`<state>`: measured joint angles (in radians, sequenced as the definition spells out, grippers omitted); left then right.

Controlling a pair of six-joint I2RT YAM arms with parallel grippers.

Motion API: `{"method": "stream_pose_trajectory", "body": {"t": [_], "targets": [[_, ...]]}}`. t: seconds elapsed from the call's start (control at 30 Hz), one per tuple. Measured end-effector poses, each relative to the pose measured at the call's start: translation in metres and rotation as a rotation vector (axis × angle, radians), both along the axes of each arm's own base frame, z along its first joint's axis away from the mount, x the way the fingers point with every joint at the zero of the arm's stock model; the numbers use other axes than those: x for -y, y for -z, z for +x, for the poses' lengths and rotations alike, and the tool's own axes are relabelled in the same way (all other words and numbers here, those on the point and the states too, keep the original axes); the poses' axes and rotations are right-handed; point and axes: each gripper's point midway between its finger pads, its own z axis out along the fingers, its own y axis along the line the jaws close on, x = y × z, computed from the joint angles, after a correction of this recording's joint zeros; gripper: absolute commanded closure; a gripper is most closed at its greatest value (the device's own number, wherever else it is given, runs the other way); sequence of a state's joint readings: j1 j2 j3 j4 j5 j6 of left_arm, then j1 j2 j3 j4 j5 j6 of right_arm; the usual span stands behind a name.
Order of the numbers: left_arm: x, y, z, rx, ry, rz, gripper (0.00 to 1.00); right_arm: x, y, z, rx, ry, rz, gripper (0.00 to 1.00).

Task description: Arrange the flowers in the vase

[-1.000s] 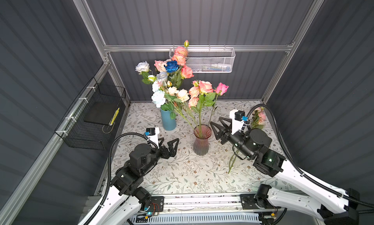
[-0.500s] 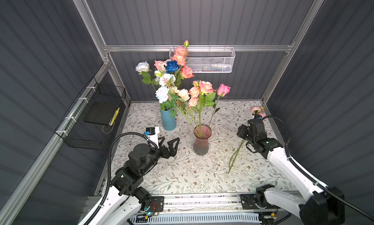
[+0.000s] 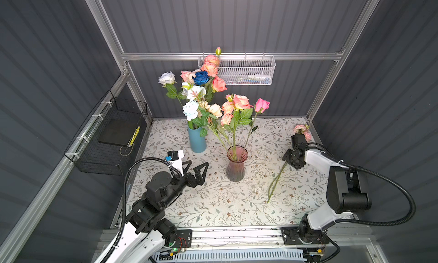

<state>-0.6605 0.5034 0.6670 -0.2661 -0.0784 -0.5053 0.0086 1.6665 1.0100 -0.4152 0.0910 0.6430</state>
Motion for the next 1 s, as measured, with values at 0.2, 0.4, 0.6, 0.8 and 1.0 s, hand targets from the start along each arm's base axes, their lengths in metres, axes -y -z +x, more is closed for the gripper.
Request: {"method": "stream_pose_trajectory", "body": {"t": [0.2, 0.4, 0.6, 0.8, 1.0], "targets": [[-0.001, -0.001, -0.001, 0.004, 0.000, -0.002, 0.00, -0.008, 0.020, 0.014, -0.068, -0.051, 0.020, 0.80], [-0.001, -0.001, -0.002, 0.006, -0.001, -0.003, 0.00, -0.034, 0.011, 0.012, -0.059, -0.175, 0.003, 0.96], [-0.001, -0.001, -0.002, 0.006, -0.001, -0.003, 0.00, -0.080, -0.036, 0.014, 0.020, -0.430, -0.035, 0.81], [-0.001, 0.000, -0.001, 0.004, 0.000, -0.002, 0.00, -0.082, -0.024, -0.002, -0.042, -0.516, -0.058, 0.45], [0.000, 0.002, 0.000, -0.003, 0.000, 0.003, 0.00, -0.083, -0.013, -0.015, -0.078, -0.530, -0.037, 0.54]]}}
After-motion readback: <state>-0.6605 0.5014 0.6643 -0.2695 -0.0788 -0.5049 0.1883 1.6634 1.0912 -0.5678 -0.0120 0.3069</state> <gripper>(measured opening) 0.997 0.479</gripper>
